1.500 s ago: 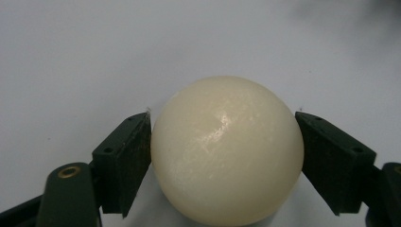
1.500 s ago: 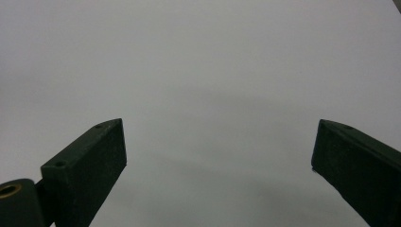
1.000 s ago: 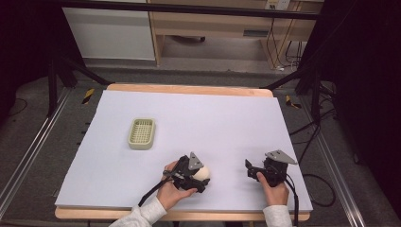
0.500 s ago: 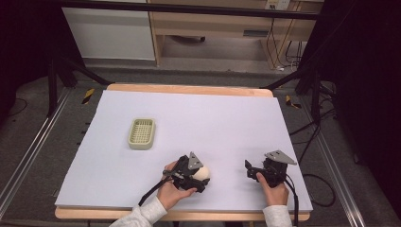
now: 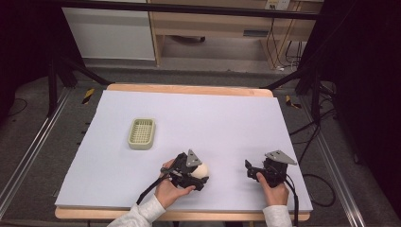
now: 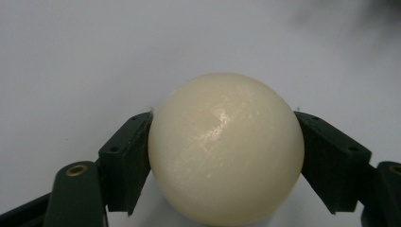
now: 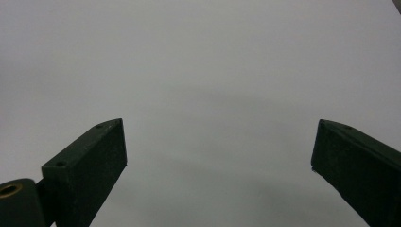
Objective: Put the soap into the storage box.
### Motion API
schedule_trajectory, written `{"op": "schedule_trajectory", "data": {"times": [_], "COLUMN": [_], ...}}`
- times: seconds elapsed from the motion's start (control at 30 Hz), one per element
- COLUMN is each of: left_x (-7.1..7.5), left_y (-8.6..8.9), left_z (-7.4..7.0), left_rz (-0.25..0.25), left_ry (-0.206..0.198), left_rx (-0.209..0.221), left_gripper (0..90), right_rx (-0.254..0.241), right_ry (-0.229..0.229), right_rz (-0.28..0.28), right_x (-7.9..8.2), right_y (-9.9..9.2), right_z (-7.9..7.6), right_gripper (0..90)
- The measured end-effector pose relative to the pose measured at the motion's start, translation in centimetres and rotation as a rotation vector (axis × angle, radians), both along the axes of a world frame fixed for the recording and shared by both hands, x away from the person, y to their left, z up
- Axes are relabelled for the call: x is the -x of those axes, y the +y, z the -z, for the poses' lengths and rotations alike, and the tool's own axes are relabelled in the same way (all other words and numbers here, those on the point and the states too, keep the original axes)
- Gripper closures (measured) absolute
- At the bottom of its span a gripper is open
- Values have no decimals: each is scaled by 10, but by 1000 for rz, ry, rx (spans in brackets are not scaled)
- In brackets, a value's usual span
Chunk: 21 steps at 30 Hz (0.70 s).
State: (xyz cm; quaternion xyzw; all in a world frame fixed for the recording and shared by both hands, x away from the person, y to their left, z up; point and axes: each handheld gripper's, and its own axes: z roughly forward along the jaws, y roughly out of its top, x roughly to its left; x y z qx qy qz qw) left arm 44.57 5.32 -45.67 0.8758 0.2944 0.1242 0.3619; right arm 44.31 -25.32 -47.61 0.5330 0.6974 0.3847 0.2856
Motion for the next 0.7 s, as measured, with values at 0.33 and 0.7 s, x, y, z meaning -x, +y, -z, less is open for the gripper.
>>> {"op": "schedule_trajectory", "data": {"times": [0.33, 0.7], "left_x": [-3, -4], "left_y": [19, 42], "left_z": [-11, -16], "left_rz": [-30, -68], "left_ry": [-12, -16], "left_rx": [6, 10], "left_gripper": [241, 241], "right_rx": [0, 0], "right_ry": [0, 0], "right_rz": [2, 2], "right_x": [0, 0], "right_y": [0, 1], "right_z": [0, 0], "right_gripper": [46, 46]}}
